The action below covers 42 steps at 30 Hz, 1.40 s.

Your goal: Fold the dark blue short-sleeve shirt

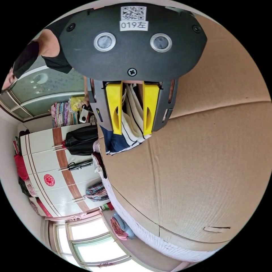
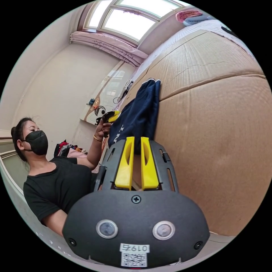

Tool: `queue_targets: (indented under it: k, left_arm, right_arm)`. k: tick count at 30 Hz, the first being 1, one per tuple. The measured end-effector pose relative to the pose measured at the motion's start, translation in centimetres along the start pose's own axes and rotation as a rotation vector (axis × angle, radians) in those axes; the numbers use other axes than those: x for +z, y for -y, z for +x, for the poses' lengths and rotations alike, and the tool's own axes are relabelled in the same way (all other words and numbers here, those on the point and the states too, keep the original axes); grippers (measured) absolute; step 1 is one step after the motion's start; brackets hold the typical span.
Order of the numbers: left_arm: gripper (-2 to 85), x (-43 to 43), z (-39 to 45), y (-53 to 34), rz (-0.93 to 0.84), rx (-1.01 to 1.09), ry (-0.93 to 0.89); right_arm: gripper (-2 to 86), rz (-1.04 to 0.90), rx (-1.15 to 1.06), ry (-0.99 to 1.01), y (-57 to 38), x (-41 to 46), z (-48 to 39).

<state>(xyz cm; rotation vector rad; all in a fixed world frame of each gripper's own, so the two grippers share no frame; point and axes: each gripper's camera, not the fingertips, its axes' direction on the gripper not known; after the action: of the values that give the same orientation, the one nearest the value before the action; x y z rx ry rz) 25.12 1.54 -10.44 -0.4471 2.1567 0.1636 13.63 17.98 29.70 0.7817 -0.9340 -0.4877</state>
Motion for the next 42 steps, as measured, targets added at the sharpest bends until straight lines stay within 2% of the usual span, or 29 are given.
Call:
queue_targets:
  k: [6,10,18,24,29,35,38,42]
  left_arm:
    - [3.2,-0.4,0.4,0.7,0.055,-0.001,-0.033]
    - [2.1,-2.4,2.1,0.1,0.109,0.048,0.015]
    - [1.7,-0.2,0.3,1.1,0.041,-0.015,0.054]
    - [1.7,0.6,1.6,1.8,0.026,0.03,0.111]
    - [1.8,1.3,2.8,2.4,0.018,0.06,0.156]
    - [1.7,2.0,3.2,2.8,0.022,0.05,0.152]
    - [1.6,2.4,3.6,3.2,0.013,0.06,0.158]
    - [1.6,3.0,4.1,3.8,-0.002,0.072,0.17]
  right_arm:
    - [3.0,0.041,-0.003,0.003,0.5,0.7,-0.2]
    - [2.9,0.068,0.012,-0.017,1.1,1.3,-0.7]
    - [4.6,0.017,0.018,-0.03,4.1,2.7,-1.8]
    - [8.1,-0.017,-0.121,-0.163,10.0,1.6,-4.9]
    - [10.1,-0.067,-0.168,-0.206,20.4,4.9,-5.0]
    - [11.0,-0.188,-0.09,-0.224,28.0,11.0,-2.3]
    - [11.0,-0.195,-0.052,-0.281,29.5,12.1,-1.5]
    - [8.8,-0.202,-0.025,-0.229,30.8,13.0,-0.5]
